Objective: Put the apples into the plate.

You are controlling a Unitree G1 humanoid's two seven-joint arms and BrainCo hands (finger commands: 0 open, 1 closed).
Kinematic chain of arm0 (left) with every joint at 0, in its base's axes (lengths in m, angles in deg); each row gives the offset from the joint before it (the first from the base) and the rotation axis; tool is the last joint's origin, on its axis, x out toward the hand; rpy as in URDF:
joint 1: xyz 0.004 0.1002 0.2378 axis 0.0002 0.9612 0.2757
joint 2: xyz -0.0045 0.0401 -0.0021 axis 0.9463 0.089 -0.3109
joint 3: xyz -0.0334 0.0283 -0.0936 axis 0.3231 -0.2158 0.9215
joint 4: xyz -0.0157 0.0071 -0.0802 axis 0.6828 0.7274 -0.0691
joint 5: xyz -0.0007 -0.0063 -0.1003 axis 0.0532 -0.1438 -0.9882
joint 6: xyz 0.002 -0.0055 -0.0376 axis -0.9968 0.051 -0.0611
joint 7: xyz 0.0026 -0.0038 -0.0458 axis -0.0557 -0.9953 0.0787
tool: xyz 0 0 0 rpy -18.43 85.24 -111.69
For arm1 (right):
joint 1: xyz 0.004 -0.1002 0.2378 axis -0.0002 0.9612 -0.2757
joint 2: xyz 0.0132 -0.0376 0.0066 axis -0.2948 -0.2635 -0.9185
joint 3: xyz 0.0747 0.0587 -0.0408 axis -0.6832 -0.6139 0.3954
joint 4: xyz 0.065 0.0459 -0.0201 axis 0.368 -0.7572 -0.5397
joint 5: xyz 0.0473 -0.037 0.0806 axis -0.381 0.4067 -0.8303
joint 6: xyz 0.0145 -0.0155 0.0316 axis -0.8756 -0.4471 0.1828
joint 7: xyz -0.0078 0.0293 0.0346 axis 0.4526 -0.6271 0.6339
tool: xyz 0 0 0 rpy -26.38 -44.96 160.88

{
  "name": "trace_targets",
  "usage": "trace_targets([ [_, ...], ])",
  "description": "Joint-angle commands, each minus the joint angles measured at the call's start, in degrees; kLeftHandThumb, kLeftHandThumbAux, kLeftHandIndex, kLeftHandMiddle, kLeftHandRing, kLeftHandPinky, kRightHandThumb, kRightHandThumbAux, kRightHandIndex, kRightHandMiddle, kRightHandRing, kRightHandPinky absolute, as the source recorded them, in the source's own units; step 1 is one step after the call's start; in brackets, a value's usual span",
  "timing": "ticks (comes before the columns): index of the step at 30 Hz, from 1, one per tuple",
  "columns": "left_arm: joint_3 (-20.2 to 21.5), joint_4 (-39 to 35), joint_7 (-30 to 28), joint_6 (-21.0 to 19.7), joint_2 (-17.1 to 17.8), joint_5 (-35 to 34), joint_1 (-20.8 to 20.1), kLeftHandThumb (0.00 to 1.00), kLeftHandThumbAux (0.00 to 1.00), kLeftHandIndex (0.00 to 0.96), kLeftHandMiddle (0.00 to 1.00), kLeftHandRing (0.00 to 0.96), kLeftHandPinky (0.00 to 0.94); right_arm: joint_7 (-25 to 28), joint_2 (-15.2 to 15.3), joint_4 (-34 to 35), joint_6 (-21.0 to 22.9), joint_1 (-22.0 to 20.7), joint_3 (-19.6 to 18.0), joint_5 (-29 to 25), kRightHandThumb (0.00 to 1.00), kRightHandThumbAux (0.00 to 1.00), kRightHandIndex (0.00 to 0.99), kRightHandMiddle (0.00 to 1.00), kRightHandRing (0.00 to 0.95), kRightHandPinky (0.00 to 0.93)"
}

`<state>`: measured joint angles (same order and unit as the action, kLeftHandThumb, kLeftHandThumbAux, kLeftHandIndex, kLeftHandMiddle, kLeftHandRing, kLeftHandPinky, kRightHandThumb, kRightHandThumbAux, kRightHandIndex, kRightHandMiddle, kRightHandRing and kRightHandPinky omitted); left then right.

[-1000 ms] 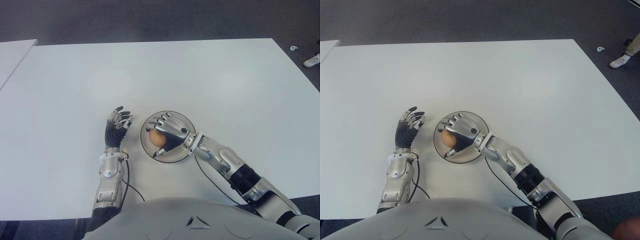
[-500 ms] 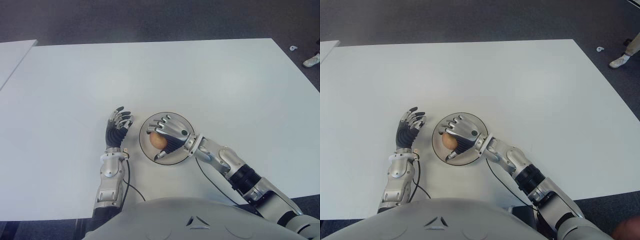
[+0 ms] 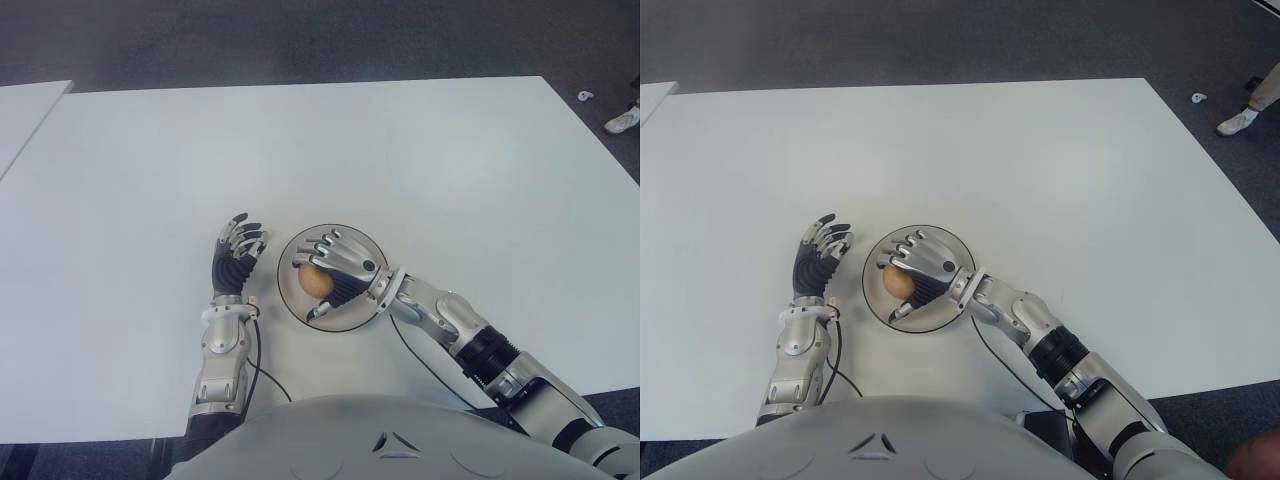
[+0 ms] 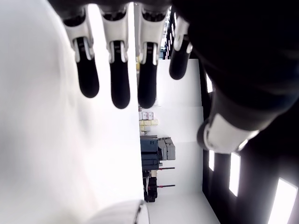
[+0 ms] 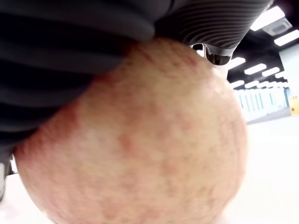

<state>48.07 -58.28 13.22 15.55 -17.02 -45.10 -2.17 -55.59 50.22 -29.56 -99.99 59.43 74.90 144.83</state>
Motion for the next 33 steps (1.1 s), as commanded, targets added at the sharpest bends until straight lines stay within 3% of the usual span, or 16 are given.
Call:
trace_targets([
  [1, -0.16, 0.88, 0.46, -0.17, -0.03, 0.46, -0.07, 0.261, 0.685, 0.204, 0.332, 0.339, 0.342, 0.22, 0.43, -2.28, 0.75, 0.52, 0.71, 1.33, 0.852, 0.674, 0.402, 0.533, 0.81, 0.791],
  [9, 0.06, 0.95, -0.06, 0.37, 0.33, 0.13, 0.1, 0.262, 0.68, 0.199, 0.333, 0.34, 0.341, 0.81, -0.01, -2.54, 1.79, 0.68, 0.29, 0.73, 0.852, 0.675, 0.4, 0.533, 0.797, 0.778],
  [14, 0.08, 1.01, -1.04, 1.28, 0.61, -0.95, 0.25, 0.264, 0.7, 0.208, 0.335, 0.343, 0.341, 6.23, 0.28, 3.36, 3.38, 2.03, -2.06, -3.48, 0.853, 0.675, 0.399, 0.532, 0.785, 0.781],
  [20, 0.13, 1.42, -0.59, 0.95, 0.79, -0.82, 0.0, 0.251, 0.699, 0.209, 0.335, 0.339, 0.328, 8.91, -0.36, 3.29, 2.75, 2.96, -3.14, -7.09, 0.843, 0.674, 0.4, 0.552, 0.663, 0.576],
  [21, 0.15, 1.57, -0.47, 1.0, 0.81, -0.7, -0.09, 0.25, 0.698, 0.21, 0.335, 0.339, 0.332, 9.13, -0.38, 3.3, 2.7, 3.03, -3.24, -7.39, 0.786, 0.688, 0.404, 0.483, 0.543, 0.483],
  [22, 0.16, 1.68, -0.37, 1.05, 0.82, -0.59, -0.15, 0.25, 0.698, 0.21, 0.335, 0.339, 0.334, 9.58, -0.32, 3.43, 2.81, 3.1, -3.32, -7.6, 0.766, 0.693, 0.406, 0.459, 0.5, 0.449],
  [23, 0.16, 1.74, -0.31, 1.09, 0.83, -0.53, -0.19, 0.251, 0.696, 0.21, 0.335, 0.339, 0.336, 9.92, -0.28, 3.51, 2.88, 3.15, -3.38, -7.74, 0.634, 0.633, 0.316, 0.366, 0.388, 0.359],
  [27, 0.14, 1.92, -0.44, 1.25, 0.88, -0.62, -0.4, 0.251, 0.691, 0.202, 0.334, 0.339, 0.334, 12.8, 0.63, 4.15, 3.11, 3.02, -3.77, -8.4, 0.297, 0.543, 0.112, 0.123, 0.125, 0.138],
  [30, 0.11, 2.03, -0.76, 1.88, 0.97, -0.87, -0.38, 0.247, 0.689, 0.196, 0.333, 0.338, 0.331, 13.72, 1.77, 4.84, 2.3, 2.93, -4.19, -8.46, 0.148, 0.5, 0.041, 0.04, 0.04, 0.053],
  [33, 0.18, 2.55, -1.15, 2.86, 1.12, -1.26, -0.62, 0.24, 0.692, 0.197, 0.332, 0.338, 0.331, 13.86, 2.98, 5.2, 1.03, 2.49, -4.43, -8.0, 0.071, 0.453, 0.013, 0.013, 0.013, 0.017],
])
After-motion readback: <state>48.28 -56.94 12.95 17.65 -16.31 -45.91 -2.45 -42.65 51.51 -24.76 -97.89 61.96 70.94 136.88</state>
